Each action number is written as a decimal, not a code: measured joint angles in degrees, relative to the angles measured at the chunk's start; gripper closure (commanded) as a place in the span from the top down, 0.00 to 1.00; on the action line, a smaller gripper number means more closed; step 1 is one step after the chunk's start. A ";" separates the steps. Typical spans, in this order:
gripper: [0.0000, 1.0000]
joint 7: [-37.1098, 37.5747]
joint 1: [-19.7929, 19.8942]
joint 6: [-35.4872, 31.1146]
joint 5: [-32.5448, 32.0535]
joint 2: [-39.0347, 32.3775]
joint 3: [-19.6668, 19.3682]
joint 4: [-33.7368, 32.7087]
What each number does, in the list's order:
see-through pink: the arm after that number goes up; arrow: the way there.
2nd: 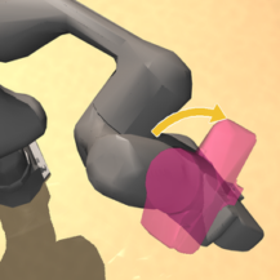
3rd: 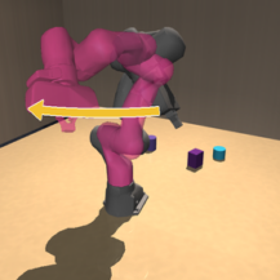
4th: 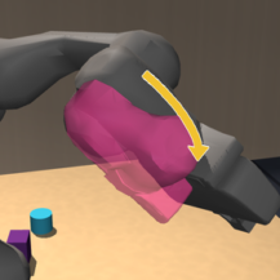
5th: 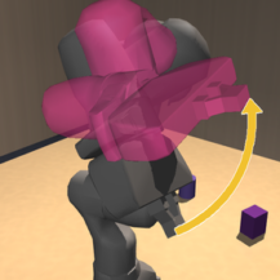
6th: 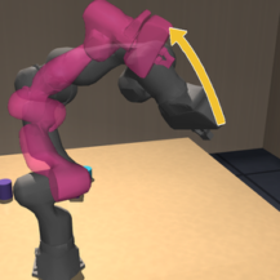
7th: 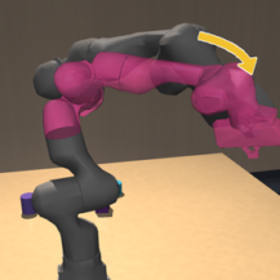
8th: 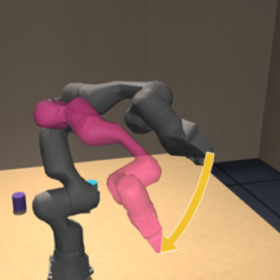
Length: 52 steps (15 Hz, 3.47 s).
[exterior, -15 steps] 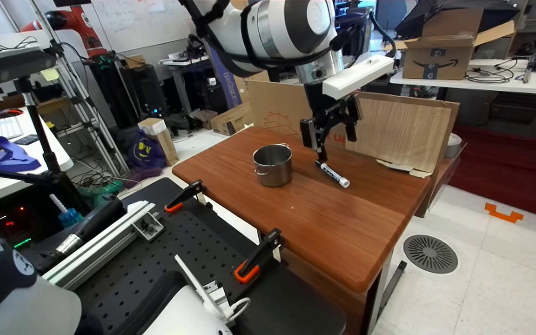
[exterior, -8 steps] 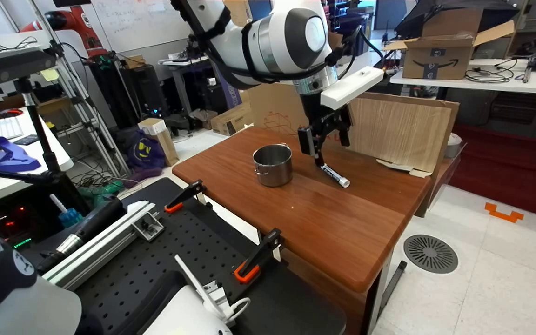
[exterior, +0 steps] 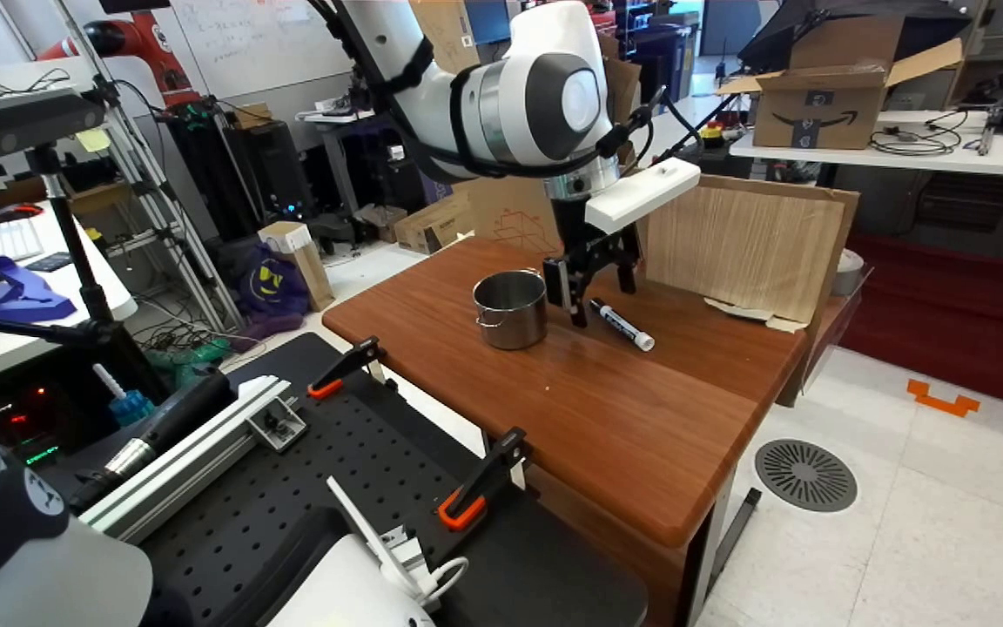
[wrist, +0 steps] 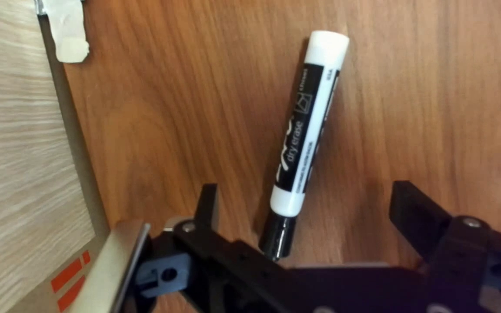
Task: Place the marker in the silver pot
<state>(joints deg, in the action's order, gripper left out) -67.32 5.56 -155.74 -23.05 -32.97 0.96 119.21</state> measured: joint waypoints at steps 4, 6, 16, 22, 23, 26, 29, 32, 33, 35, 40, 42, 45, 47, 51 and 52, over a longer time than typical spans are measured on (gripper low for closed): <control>0.66 -2.40 2.28 0.00 3.57 -0.39 1.42 -1.39; 0.51 -3.42 3.10 0.08 4.91 -0.56 1.78 -2.22; 0.62 -3.68 2.99 1.07 5.24 -5.41 1.25 -7.36; 0.17 -3.68 2.83 3.78 5.22 -5.70 1.25 -9.23; 0.11 -3.68 2.82 3.85 5.20 -5.70 1.25 -9.41; 0.06 -3.68 2.73 4.01 5.14 -5.70 1.23 -9.76; 0.05 -3.67 2.65 4.15 5.09 -5.70 1.27 -10.06; 0.05 -3.68 2.65 4.15 5.17 -5.52 1.81 -9.80; 0.05 -3.73 2.67 4.14 5.21 -5.19 2.18 -9.44; 0.05 -4.09 2.78 4.08 5.35 -4.00 3.01 -8.20; 0.05 -8.88 4.70 3.28 8.20 1.76 5.84 -2.83; 0.05 -13.51 6.85 1.99 11.30 4.77 7.86 0.05; 0.05 -24.32 12.41 0.18 19.46 8.84 13.26 4.26; 0.05 -32.35 18.75 0.20 25.16 10.69 19.81 6.35; 0.05 -47.46 27.60 1.96 37.27 12.07 28.27 8.62; 0.05 -51.28 27.68 3.44 40.96 12.40 28.13 8.72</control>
<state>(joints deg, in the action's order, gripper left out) -118.60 33.24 -152.30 17.90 -20.57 29.09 127.93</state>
